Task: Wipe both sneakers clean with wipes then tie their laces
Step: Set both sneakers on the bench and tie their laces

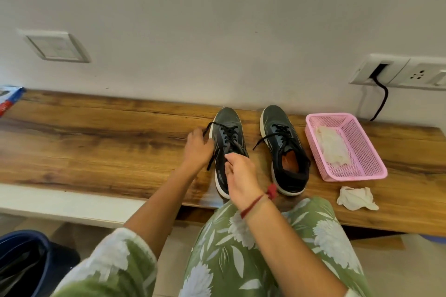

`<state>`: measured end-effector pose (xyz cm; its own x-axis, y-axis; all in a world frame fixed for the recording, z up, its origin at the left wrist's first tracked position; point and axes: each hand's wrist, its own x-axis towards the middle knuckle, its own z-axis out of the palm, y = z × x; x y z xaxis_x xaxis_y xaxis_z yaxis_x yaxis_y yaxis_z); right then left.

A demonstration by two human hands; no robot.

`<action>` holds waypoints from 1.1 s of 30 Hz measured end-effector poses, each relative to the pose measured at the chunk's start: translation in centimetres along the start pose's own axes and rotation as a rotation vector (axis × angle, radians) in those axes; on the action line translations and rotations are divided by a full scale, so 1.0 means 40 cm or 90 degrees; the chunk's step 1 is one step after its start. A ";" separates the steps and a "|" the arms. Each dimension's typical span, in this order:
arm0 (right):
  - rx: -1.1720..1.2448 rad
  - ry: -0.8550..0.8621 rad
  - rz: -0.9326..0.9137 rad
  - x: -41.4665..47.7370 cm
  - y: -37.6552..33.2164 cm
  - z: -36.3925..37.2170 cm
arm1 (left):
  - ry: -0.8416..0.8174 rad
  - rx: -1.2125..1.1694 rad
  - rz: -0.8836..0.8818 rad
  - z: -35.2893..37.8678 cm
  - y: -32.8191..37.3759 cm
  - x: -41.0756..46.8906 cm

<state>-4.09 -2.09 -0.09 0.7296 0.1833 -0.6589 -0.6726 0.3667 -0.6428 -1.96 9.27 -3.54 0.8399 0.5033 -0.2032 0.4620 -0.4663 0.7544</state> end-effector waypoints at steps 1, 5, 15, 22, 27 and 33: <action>0.055 0.029 0.029 0.023 -0.002 0.015 | -0.024 0.024 -0.004 0.001 0.007 0.021; 0.201 0.058 0.080 0.087 -0.011 0.039 | -0.133 0.110 0.058 0.019 0.024 0.083; 0.121 0.080 0.123 0.098 -0.051 -0.011 | -0.280 0.164 0.045 0.063 0.066 0.171; 0.129 0.036 0.131 0.113 -0.076 0.014 | -0.236 0.160 -0.014 0.075 0.065 0.196; 0.226 0.077 0.136 0.153 -0.044 0.023 | -0.253 0.188 0.031 0.059 0.092 0.213; 0.253 0.138 0.091 0.176 0.003 0.015 | -0.269 0.234 0.066 0.058 0.135 0.231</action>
<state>1.02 -0.20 -4.58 0.5628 0.0784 -0.8229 -0.6338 0.6801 -0.3686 8.95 9.71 -2.77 0.8925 0.1416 -0.4282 0.3758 -0.7585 0.5324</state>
